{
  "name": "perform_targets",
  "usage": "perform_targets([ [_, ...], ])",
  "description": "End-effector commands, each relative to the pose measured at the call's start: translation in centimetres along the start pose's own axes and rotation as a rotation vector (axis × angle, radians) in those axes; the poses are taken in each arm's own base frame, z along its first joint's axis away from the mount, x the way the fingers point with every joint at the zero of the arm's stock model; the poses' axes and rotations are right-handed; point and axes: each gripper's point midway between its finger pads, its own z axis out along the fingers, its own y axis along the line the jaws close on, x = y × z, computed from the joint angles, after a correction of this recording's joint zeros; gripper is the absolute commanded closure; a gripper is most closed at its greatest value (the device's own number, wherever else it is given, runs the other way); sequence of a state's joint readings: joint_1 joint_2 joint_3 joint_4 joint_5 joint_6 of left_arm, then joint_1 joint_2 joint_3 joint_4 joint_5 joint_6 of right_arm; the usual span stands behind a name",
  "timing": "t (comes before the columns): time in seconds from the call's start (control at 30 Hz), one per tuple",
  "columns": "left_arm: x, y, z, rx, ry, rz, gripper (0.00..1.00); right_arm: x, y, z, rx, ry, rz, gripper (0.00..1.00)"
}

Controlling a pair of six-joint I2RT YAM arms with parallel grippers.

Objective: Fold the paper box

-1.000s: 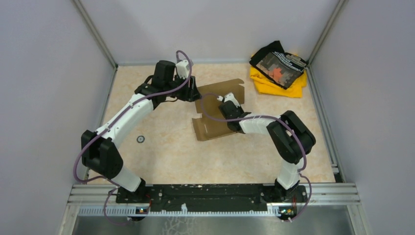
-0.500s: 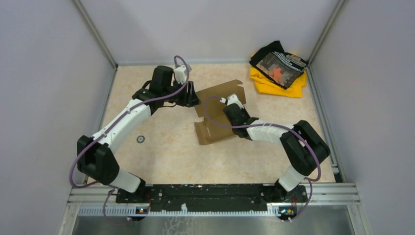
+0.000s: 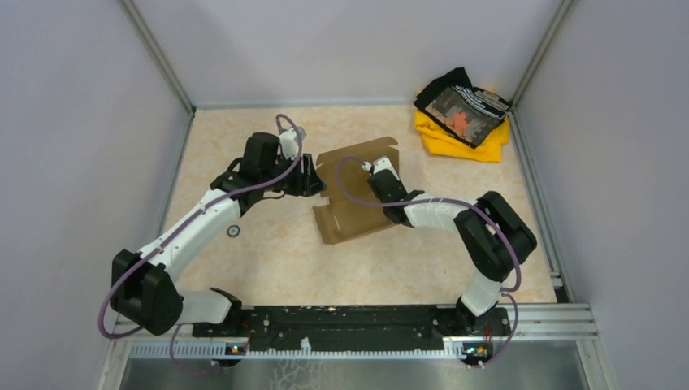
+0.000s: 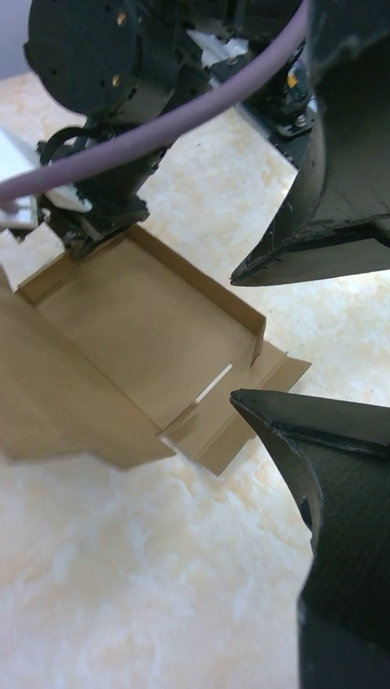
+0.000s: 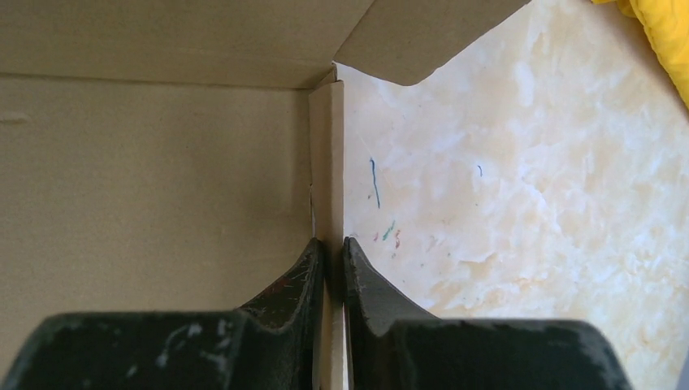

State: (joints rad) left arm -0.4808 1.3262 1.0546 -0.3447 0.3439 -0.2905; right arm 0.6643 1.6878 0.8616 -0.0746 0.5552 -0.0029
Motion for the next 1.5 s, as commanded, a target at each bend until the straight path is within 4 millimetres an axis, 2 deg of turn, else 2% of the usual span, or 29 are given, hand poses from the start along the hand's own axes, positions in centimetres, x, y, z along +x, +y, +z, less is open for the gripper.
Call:
perform_targets([
  [0.0,-1.8,2.0,-0.8,-0.133,-0.104,-0.037,0.43,-0.7,1.0,0.6,-0.046,0.019,0.045,0.95],
  [0.13,-1.3,4.6,-1.2,-0.214,-0.123,-0.127,0.42,-0.6,0.6,0.7,-0.046,0.039,0.085,0.95],
  [0.2,-0.9,5.1,-1.4,-0.228,-0.139,-0.155,0.44,-0.5,0.3,0.6,-0.041,0.043,0.107,0.95],
  [0.23,-0.6,5.3,-1.6,-0.234,-0.146,-0.171,0.47,-0.6,0.0,0.4,-0.035,0.043,0.119,0.95],
  [0.33,0.2,5.3,-1.9,-0.235,-0.158,-0.205,0.67,-0.6,-0.4,0.2,-0.028,0.047,0.143,0.95],
  [0.4,1.0,5.5,-2.0,-0.239,-0.156,-0.226,0.69,-0.6,-0.6,0.1,-0.021,0.053,0.158,0.95],
  [0.47,1.7,5.4,-1.9,-0.226,-0.148,-0.25,0.68,-0.7,-0.8,0.0,-0.019,0.059,0.174,0.95],
  [0.6,3.5,5.3,-1.4,-0.206,-0.114,-0.3,0.58,-0.6,-0.9,0.0,-0.019,0.073,0.194,0.95],
  [0.93,7.9,7.5,1.5,-0.237,-0.035,-0.389,0.64,-0.6,-0.7,-0.1,-0.043,0.076,0.217,0.95],
  [1.13,9.4,7.7,4.4,-0.198,0.04,-0.421,0.64,-0.5,-0.7,0.0,-0.049,0.075,0.219,0.95],
  [1.23,10.1,8.0,5.5,-0.188,0.071,-0.437,0.59,-0.6,-0.7,0.0,-0.053,0.071,0.221,0.95],
  [1.47,10.1,7.8,6.9,-0.142,0.071,-0.45,0.52,-0.7,-0.5,0.1,-0.064,0.065,0.226,0.95],
])
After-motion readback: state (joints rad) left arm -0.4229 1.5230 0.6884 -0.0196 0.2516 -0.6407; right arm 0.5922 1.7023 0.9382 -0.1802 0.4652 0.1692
